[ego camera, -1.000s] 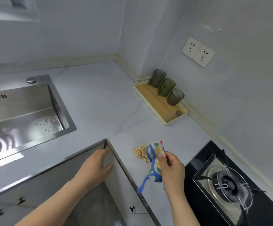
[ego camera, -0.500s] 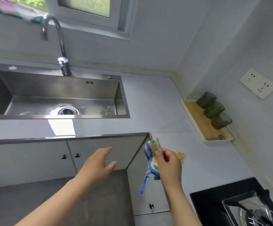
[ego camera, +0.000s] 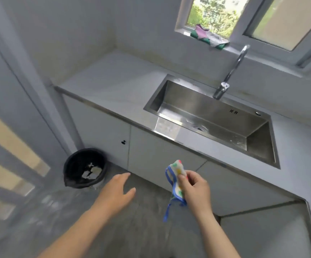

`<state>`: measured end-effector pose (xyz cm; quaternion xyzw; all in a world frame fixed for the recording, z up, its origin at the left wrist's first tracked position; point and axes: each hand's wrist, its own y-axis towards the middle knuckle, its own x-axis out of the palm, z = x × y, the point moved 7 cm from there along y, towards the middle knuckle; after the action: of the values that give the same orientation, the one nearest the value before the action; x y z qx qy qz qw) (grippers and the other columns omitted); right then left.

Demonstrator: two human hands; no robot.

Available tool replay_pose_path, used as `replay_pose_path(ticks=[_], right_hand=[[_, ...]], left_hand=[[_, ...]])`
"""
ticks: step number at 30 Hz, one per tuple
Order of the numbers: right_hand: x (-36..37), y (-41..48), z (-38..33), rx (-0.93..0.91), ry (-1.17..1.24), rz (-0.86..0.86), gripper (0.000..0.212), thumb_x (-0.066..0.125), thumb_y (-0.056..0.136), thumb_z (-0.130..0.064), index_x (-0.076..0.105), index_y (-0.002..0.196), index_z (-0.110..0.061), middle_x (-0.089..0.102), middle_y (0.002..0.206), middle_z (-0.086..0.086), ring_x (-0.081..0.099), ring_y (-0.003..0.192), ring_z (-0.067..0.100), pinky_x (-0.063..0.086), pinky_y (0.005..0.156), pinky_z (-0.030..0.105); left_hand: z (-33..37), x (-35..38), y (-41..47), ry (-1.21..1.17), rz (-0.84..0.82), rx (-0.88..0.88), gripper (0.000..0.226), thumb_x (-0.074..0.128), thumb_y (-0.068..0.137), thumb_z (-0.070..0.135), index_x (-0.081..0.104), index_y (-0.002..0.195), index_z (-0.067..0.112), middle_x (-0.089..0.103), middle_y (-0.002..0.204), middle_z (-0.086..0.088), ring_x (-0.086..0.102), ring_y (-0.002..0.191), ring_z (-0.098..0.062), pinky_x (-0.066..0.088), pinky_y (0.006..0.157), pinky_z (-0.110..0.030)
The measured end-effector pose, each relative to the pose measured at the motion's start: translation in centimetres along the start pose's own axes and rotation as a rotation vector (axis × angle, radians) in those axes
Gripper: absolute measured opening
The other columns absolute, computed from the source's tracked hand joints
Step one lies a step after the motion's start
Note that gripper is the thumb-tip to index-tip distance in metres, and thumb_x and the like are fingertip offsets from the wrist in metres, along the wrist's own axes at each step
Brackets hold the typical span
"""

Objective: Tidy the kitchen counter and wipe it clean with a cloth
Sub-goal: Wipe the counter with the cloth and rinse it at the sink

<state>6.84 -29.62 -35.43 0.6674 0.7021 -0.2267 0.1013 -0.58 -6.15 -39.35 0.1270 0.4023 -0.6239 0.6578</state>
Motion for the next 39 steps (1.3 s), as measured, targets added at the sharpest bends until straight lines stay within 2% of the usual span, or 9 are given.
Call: replay_pose_path(ticks=[6, 10, 16, 19, 24, 28, 31, 37, 39], right_hand=[[9.9, 0.1, -3.8, -0.043, -0.069, -0.132, 0.015, 0.06, 0.089, -0.021, 0.068, 0.076, -0.021, 0.057, 0.061, -0.005, 0.045, 0.054, 0.002, 0.035, 0.053, 0.02], [13.8, 2.2, -4.4, -0.033, -0.131, -0.178, 0.019, 0.06, 0.088, -0.018, 0.063, 0.07, -0.022, 0.051, 0.055, -0.01, 0.043, 0.051, 0.003, 0.034, 0.054, 0.023], [20.7, 7.8, -5.4, -0.024, -0.193, -0.283, 0.019, 0.058, 0.089, -0.02, 0.061, 0.076, -0.007, 0.051, 0.061, 0.0, 0.045, 0.057, 0.012, 0.036, 0.056, 0.029], [24.0, 10.4, -5.8, -0.008, -0.237, -0.336, 0.023, 0.058, 0.089, -0.018, 0.057, 0.076, 0.0, 0.046, 0.06, 0.001, 0.041, 0.056, 0.013, 0.032, 0.056, 0.029], [28.3, 13.2, -6.6, 0.025, -0.31, -0.406, 0.028, 0.055, 0.088, -0.015, 0.043, 0.063, -0.012, 0.038, 0.056, -0.003, 0.034, 0.052, 0.01, 0.025, 0.051, 0.025], [30.6, 14.4, -5.4, 0.097, -0.36, -0.418, 0.02, 0.054, 0.089, -0.015, 0.055, 0.073, -0.004, 0.044, 0.059, -0.001, 0.038, 0.054, 0.011, 0.029, 0.052, 0.026], [33.1, 14.8, -3.5, 0.203, -0.358, -0.428, 0.02, 0.054, 0.091, -0.021, 0.061, 0.083, -0.005, 0.053, 0.065, 0.005, 0.046, 0.057, 0.015, 0.034, 0.055, 0.027], [38.3, 15.6, 0.7, 0.322, -0.396, -0.383, 0.023, 0.053, 0.093, -0.023, 0.061, 0.086, -0.003, 0.06, 0.073, 0.016, 0.055, 0.063, 0.025, 0.04, 0.057, 0.031], [40.0, 16.3, 2.1, 0.329, -0.412, -0.358, 0.021, 0.053, 0.094, -0.023, 0.062, 0.086, -0.006, 0.062, 0.075, 0.015, 0.058, 0.067, 0.027, 0.041, 0.058, 0.03]], left_hand=[[-8.6, -5.0, -0.5, -0.077, 0.009, -0.122, 0.058, 0.054, 0.095, 0.035, 0.033, 0.146, 0.017, 0.036, 0.148, -0.001, 0.036, 0.136, -0.014, 0.028, 0.108, -0.024], [-11.9, -6.8, 0.9, -0.127, 0.021, -0.188, 0.058, 0.053, 0.095, 0.034, 0.033, 0.147, 0.016, 0.036, 0.148, -0.001, 0.036, 0.135, -0.014, 0.029, 0.107, -0.023], [-16.4, -10.4, 4.4, -0.135, 0.06, -0.302, 0.057, 0.052, 0.096, 0.036, 0.033, 0.147, 0.018, 0.036, 0.149, 0.0, 0.038, 0.134, -0.015, 0.032, 0.105, -0.024], [-17.9, -12.5, 6.2, -0.126, 0.059, -0.356, 0.057, 0.051, 0.097, 0.036, 0.032, 0.147, 0.018, 0.038, 0.148, 0.0, 0.039, 0.133, -0.015, 0.033, 0.104, -0.023], [-21.1, -13.8, 9.3, -0.201, 0.056, -0.445, 0.057, 0.054, 0.096, 0.035, 0.034, 0.146, 0.016, 0.042, 0.145, -0.001, 0.043, 0.131, -0.016, 0.035, 0.103, -0.024], [-23.6, -14.1, 10.9, -0.227, 0.048, -0.486, 0.055, 0.056, 0.094, 0.034, 0.038, 0.144, 0.017, 0.047, 0.141, 0.0, 0.046, 0.127, -0.015, 0.038, 0.1, -0.025], [-26.6, -14.3, 12.6, -0.244, 0.013, -0.506, 0.056, 0.056, 0.094, 0.035, 0.038, 0.144, 0.018, 0.047, 0.141, 0.001, 0.047, 0.126, -0.015, 0.038, 0.097, -0.025], [-33.8, -14.1, 16.7, -0.241, -0.049, -0.54, 0.052, 0.056, 0.093, 0.036, 0.044, 0.14, 0.018, 0.049, 0.139, -0.001, 0.048, 0.125, -0.016, 0.04, 0.094, -0.026], [-36.4, -13.5, 18.0, -0.235, -0.064, -0.557, 0.052, 0.056, 0.093, 0.036, 0.043, 0.14, 0.017, 0.048, 0.14, -0.002, 0.048, 0.125, -0.017, 0.039, 0.093, -0.026]])
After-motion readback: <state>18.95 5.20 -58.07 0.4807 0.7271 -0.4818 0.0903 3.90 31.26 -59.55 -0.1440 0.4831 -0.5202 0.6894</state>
